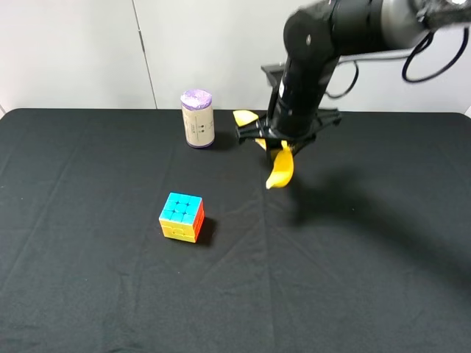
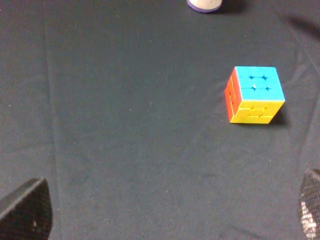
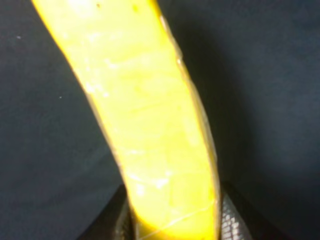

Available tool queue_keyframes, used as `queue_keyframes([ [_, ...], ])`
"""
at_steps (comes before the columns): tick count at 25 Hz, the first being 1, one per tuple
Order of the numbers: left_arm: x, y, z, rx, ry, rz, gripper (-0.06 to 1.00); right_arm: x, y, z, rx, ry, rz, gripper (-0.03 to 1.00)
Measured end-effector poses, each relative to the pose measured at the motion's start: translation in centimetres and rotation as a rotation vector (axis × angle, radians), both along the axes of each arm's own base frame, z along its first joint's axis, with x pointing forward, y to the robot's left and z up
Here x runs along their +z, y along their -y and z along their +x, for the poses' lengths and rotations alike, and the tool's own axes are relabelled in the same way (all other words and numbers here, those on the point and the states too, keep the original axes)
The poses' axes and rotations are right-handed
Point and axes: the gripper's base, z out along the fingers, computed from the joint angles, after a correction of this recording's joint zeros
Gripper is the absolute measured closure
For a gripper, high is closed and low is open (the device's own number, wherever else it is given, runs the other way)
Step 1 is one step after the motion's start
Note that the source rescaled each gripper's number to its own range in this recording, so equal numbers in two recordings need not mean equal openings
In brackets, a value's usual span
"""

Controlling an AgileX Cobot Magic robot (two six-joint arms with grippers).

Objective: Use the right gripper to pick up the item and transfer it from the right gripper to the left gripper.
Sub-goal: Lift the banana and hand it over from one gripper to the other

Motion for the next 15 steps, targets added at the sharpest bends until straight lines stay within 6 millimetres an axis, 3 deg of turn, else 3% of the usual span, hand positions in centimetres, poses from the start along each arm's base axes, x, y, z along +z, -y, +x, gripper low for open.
queue_keyframes([
  [5,0.0,0.0,0.0,0.0,0.0,0.0,-0.03,2.4,0.1,-0.3,0.084,-0.043,-0.043,0.96],
  [15,0.0,0.0,0.0,0.0,0.0,0.0,-0.03,3.3,0.4,-1.7,0.307,-0.171,-0.114,0.96],
])
